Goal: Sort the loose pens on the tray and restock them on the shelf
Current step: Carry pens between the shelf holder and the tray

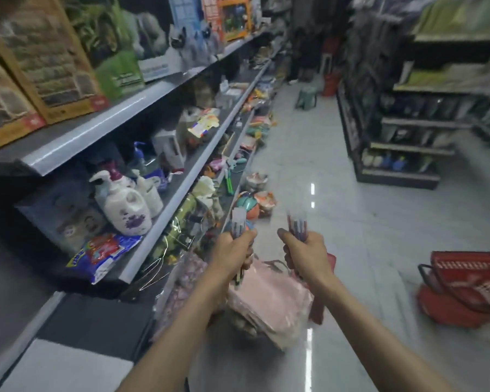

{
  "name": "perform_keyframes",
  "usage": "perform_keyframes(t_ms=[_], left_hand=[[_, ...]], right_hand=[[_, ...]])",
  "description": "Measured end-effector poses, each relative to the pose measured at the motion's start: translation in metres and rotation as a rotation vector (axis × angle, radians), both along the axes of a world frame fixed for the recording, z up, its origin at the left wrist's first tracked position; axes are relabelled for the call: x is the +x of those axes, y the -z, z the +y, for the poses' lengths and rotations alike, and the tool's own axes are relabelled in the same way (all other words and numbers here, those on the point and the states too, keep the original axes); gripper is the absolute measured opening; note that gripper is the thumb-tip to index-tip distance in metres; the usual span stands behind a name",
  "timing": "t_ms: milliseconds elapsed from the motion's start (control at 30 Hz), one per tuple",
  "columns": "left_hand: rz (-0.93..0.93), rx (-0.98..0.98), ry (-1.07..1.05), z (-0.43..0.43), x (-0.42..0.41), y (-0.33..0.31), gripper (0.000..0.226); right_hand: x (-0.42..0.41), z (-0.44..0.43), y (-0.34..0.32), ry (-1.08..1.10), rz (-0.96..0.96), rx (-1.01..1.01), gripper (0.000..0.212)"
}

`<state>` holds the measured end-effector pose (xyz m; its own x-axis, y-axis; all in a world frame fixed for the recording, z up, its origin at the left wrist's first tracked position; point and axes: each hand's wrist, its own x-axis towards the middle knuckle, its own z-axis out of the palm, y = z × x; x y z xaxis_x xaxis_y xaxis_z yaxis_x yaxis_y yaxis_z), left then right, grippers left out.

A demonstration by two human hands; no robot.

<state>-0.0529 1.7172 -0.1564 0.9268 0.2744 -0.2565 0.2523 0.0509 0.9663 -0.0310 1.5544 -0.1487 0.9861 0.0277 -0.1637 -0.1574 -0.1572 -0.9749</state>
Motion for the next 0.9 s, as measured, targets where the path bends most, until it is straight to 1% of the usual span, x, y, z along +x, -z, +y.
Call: perform_keyframes(t_ms=[67,133,200,333,400,500,633,900], left_hand=[[-0.022,0.0,0.049,-0.052,0.025,0.0,0.025],[-0.023,-0.02,0.085,-0.104,0.047,0.002,0.028],[0.001,-0.021,0.115,-0.154,0.066,0.004,0.033],[0.034,-0.013,0.191,-0.234,0.098,0.003,0.027],[0.046,-0.007,0.217,-0.262,0.116,0.003,0.029],[0.057,0.015,0.238,-0.291,0.148,0.004,0.032],[0.061,0.03,0.245,-0.314,0.204,0.013,0.028],[0.043,-0.025,0.157,-0.323,0.351,0.024,0.028]], right_hand=[[0.013,-0.054,-0.001,0.051,-0.002,0.024,0.036],[0.028,-0.106,-0.002,0.08,0.0,0.017,0.031],[0.043,-0.156,0.001,0.107,0.008,-0.001,0.032],[0.071,-0.234,0.006,0.159,0.043,-0.009,0.035],[0.087,-0.261,0.01,0.164,0.053,-0.002,0.034],[0.118,-0.287,0.012,0.165,0.06,0.031,0.036],[0.172,-0.306,0.019,0.162,0.062,0.052,0.038],[0.323,-0.312,0.019,0.079,0.055,0.012,0.039]])
